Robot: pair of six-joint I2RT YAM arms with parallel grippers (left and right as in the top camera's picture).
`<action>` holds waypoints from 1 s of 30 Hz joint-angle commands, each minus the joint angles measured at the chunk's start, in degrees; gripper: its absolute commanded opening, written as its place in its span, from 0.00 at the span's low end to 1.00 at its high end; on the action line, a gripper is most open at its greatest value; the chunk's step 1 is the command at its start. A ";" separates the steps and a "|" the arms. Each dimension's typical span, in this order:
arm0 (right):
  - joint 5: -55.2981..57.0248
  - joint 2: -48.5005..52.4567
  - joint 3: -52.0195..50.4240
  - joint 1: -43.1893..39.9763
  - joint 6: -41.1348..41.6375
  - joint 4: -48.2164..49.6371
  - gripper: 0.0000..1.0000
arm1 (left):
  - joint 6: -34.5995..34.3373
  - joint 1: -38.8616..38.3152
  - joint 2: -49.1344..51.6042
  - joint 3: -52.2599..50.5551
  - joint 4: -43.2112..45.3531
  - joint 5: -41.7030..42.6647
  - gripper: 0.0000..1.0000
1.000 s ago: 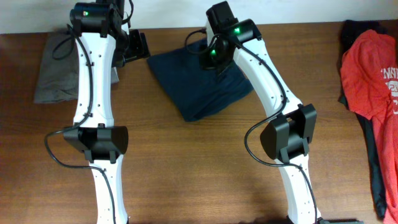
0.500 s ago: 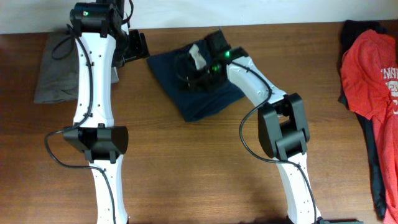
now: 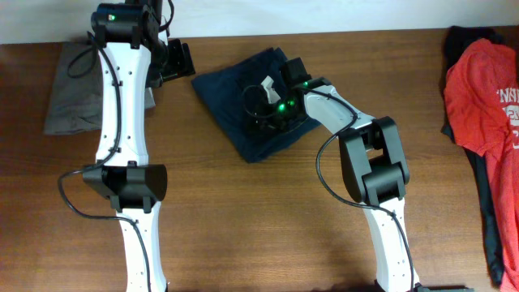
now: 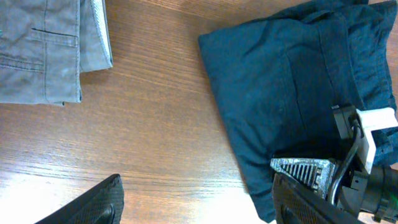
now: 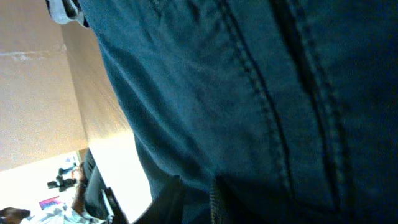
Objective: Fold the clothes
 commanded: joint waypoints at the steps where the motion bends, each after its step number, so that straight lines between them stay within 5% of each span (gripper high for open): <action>1: 5.20 0.72 -3.10 0.02 -1.25 -0.15 0.23 | 0.24 0.35 -0.22 0.90 -0.09 -0.66 0.76; 15: 5.90 -7.06 -2.25 -0.20 1.01 1.53 0.06 | 0.24 0.35 -0.22 0.90 -0.09 -0.66 0.76; 17: 7.58 -9.97 -0.02 -0.20 0.94 1.53 0.08 | 0.24 0.35 -0.22 0.90 -0.07 -0.66 0.76; 21: 7.13 -11.96 4.81 -0.17 0.76 6.25 0.31 | 0.24 0.35 -0.22 0.90 0.04 -0.66 0.77; 30: 6.95 -6.27 4.92 -0.09 9.42 22.32 0.31 | 0.24 0.35 -0.22 0.90 0.35 -0.66 0.76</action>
